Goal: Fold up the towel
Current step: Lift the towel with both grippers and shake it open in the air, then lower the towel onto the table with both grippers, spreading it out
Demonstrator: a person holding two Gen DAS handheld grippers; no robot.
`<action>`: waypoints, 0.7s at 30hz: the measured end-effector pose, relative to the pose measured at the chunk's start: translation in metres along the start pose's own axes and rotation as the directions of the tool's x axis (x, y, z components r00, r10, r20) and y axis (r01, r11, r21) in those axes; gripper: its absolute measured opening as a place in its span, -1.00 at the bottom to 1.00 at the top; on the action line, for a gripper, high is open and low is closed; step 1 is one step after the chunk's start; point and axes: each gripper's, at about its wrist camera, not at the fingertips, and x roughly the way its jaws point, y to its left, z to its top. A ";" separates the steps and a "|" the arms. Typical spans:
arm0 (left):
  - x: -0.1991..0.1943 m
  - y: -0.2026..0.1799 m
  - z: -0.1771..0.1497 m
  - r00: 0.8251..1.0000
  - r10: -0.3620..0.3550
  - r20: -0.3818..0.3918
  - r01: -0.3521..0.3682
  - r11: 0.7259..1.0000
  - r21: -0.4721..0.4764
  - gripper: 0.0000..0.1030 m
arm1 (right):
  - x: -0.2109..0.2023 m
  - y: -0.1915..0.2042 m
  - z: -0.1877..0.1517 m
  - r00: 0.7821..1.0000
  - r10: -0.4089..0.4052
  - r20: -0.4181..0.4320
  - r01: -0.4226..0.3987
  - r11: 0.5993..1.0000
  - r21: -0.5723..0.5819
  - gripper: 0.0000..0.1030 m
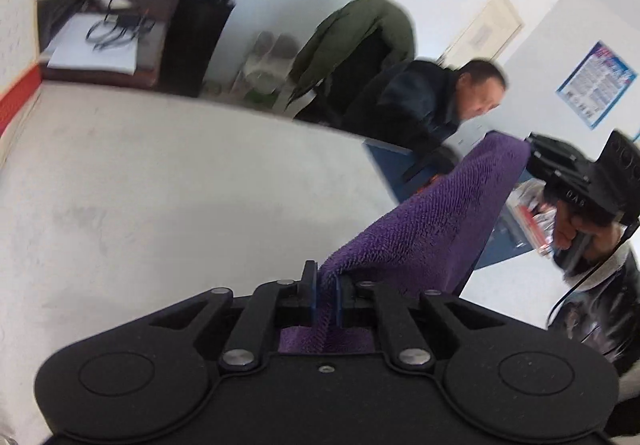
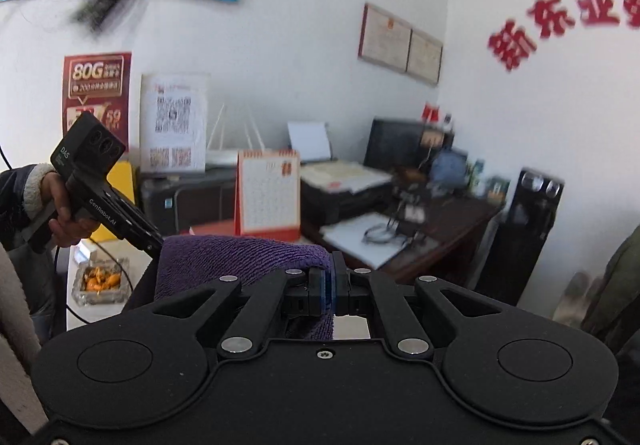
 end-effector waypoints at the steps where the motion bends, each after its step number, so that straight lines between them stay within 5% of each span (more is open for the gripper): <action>1: 0.020 0.013 0.000 0.998 0.043 -0.041 -0.044 0.999 -0.019 -0.70 | 0.032 -0.011 -0.015 0.998 0.010 -0.066 -0.009 1.000 0.009 -0.95; 5: 0.082 0.056 0.003 0.960 0.242 -0.144 -0.253 0.965 -0.069 -0.65 | 0.148 -0.043 -0.080 0.959 0.009 -0.282 0.012 0.997 0.074 -0.88; 7: 0.087 0.065 0.005 0.958 0.256 -0.128 -0.269 0.959 -0.093 -0.48 | 0.190 -0.047 -0.109 0.928 -0.024 -0.373 0.053 0.996 0.070 -0.60; 9: 0.086 0.071 0.007 0.956 0.275 -0.104 -0.287 0.950 -0.122 -0.36 | 0.204 -0.046 -0.126 0.918 -0.067 -0.390 0.100 0.993 0.067 -0.30; 10: 0.083 0.073 0.007 0.953 0.290 -0.087 -0.299 0.944 -0.137 -0.36 | 0.206 -0.047 -0.131 0.920 -0.097 -0.380 0.137 0.987 0.079 -0.06; 13: 0.063 0.070 0.005 0.938 0.347 -0.027 -0.346 0.922 -0.176 -0.39 | 0.198 -0.054 -0.137 0.924 -0.145 -0.354 0.212 0.964 0.159 0.01; 17: 0.030 0.028 -0.003 0.958 0.285 0.026 -0.281 0.955 -0.091 -0.35 | 0.155 -0.069 -0.142 0.941 -0.138 -0.308 0.241 0.915 0.325 0.01; 21: 0.043 -0.021 -0.036 0.983 0.160 -0.094 -0.161 0.987 0.000 -0.30 | 0.104 -0.053 -0.149 0.958 -0.097 -0.269 0.195 0.909 0.368 0.12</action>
